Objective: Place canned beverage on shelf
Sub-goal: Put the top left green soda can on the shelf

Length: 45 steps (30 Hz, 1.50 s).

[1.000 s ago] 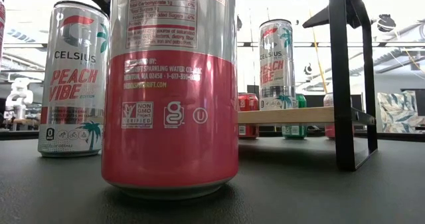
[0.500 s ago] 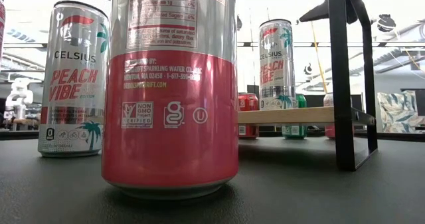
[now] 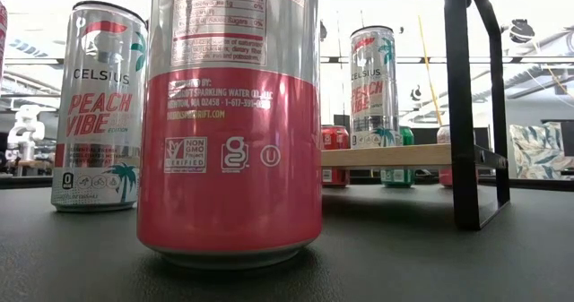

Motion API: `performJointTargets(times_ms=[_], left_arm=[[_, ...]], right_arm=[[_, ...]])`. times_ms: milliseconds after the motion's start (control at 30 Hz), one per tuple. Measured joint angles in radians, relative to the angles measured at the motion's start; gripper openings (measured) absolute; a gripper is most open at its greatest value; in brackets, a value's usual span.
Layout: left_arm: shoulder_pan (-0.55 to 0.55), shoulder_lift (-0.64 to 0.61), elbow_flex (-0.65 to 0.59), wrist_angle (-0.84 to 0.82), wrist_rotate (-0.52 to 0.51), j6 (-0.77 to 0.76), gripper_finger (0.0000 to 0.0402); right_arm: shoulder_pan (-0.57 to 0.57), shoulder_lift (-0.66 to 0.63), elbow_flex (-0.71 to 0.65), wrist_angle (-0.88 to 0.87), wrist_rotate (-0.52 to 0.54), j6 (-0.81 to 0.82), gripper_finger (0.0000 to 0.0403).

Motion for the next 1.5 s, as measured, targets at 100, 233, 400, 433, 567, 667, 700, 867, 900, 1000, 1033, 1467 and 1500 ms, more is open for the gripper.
performJointTargets(times_ms=[100,233,400,433,567,667,700,867,900,1000,1033,1467,1500], left_arm=[[-0.041,0.002,0.047,0.0,0.0,-0.052,0.0287],[-0.105,0.002,0.084,-0.002,-0.001,-0.129,0.0287],[-0.183,0.002,0.133,-0.001,0.0,-0.197,0.0287],[-0.195,0.002,0.142,-0.001,-0.001,-0.2,0.0287],[-0.235,0.002,0.178,0.007,-0.005,-0.22,0.0287],[-0.256,0.002,0.197,0.03,-0.005,-0.225,0.0287],[-0.26,0.002,0.203,0.041,-0.001,-0.226,0.0287],[-0.283,0.002,0.213,0.118,0.038,-0.218,0.0287],[-0.29,0.002,0.213,0.137,0.049,-0.216,0.0287],[-0.309,0.002,0.213,0.184,0.068,-0.197,0.0287],[-0.315,0.002,0.213,0.197,0.071,-0.196,0.0287],[-0.409,0.002,0.213,0.261,0.073,-0.092,0.0287],[-0.418,0.002,0.213,0.261,0.074,-0.089,0.0287]], right_arm=[[0.0,-0.004,0.0,-0.002,-0.023,-0.002,0.0302],[0.0,-0.004,0.0,-0.005,-0.023,-0.048,0.0302],[0.0,-0.004,0.0,-0.003,-0.023,-0.129,0.0302],[0.0,-0.004,0.0,-0.003,-0.022,-0.131,0.0302],[0.0,-0.004,0.0,0.0,-0.021,-0.121,0.0302],[0.0,-0.003,0.0,0.043,-0.02,-0.13,0.0302],[0.0,-0.003,0.0,0.066,-0.019,-0.145,0.0302],[0.0,0.021,0.034,0.128,0.035,-0.254,0.0302],[-0.001,0.033,0.051,0.128,0.052,-0.273,0.0302],[-0.014,0.078,0.119,0.126,0.091,-0.314,0.0302],[-0.02,0.096,0.143,0.124,0.092,-0.323,0.0302],[-0.04,0.391,0.547,-0.202,0.092,-0.332,0.0302],[-0.04,0.412,0.57,-0.208,0.097,-0.332,0.0302]])
